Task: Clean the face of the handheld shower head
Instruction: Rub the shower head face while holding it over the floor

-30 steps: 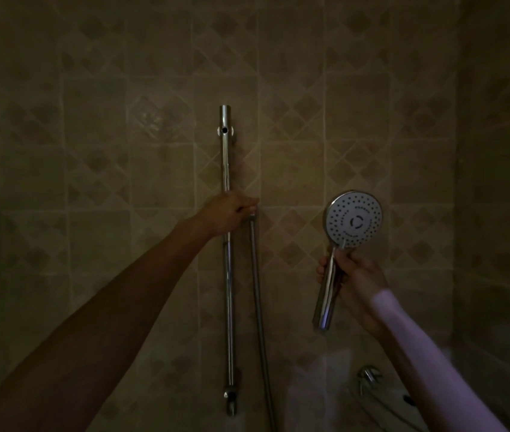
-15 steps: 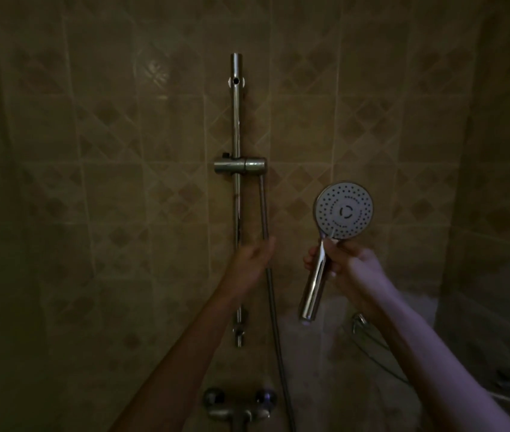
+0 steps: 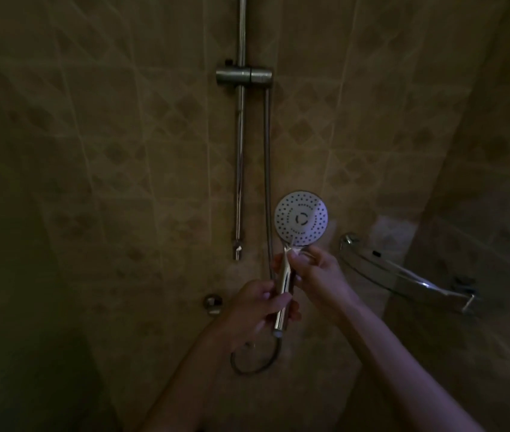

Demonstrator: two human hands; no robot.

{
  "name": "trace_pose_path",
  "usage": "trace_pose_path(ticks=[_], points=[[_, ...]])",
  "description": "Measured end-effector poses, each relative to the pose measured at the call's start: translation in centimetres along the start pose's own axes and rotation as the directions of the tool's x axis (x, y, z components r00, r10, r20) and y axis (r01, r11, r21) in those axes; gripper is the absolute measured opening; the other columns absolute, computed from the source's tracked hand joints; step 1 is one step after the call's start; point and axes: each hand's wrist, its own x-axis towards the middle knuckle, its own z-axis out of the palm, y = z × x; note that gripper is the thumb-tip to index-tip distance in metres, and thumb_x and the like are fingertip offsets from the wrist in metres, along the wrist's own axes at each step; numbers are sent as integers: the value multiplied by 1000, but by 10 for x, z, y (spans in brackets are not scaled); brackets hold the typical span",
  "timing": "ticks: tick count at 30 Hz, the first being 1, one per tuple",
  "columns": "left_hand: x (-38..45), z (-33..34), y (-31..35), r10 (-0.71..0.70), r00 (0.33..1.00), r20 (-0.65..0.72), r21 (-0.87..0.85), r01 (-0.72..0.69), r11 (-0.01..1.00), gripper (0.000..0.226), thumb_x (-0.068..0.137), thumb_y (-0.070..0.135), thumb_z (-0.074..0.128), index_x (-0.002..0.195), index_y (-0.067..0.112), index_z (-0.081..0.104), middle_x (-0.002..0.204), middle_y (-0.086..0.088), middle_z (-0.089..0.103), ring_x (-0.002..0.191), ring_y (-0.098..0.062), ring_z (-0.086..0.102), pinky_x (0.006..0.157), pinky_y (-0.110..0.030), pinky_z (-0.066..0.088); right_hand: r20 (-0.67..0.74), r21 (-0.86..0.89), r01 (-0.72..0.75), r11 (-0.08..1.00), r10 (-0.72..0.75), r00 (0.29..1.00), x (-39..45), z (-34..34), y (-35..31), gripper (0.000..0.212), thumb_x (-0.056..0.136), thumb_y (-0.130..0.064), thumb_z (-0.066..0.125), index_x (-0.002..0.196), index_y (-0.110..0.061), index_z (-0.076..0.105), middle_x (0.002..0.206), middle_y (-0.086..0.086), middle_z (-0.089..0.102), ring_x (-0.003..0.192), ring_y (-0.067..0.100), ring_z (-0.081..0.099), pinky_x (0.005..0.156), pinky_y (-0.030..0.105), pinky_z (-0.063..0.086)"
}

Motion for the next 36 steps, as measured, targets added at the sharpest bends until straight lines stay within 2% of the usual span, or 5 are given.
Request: trace_pose_path(ticks=[10,17,26,31,36], points=[[-37,16,-44,-63,961,-269,52,80,995,9,93,-6,45,89,0,51,73,-13,56,53,-12,59,52,-21,51,194,-186,-224,957,259,946,-24,-35,28,21,90,-15,62,109,-7,67,107,13,70,99,25,67,94,37,52],[-36,21,-50,-60,950,-306,11,67,998,13,94,-5,43,86,1,52,74,-11,57,55,-12,60,54,-21,52,-13,-530,-169,831,191,981,23,-119,-19,19,92,-9,59,111,-5,63,110,16,68,106,30,64,97,45,51],[-31,28,-60,-99,918,-384,-41,90,995,17,95,-4,43,85,2,55,72,-10,58,54,-11,61,50,-22,52,-209,-911,-227,345,91,974,94,-231,-3,37,88,-17,68,116,6,62,113,25,63,103,39,61,77,34,48],[-34,24,-65,-122,899,-421,-35,119,992,18,94,-3,45,83,4,58,67,-7,64,55,-13,62,55,-24,52,-292,-870,-321,373,135,947,108,-288,31,20,80,-20,76,88,-14,59,88,3,57,90,22,53,59,25,36],[-36,27,-62,-120,895,-430,-29,119,992,16,94,-1,45,87,4,58,67,-6,65,57,-12,64,57,-24,52,-334,-865,-349,361,106,937,115,-296,41,42,80,-11,74,117,6,61,117,25,63,103,34,60,75,30,37]])
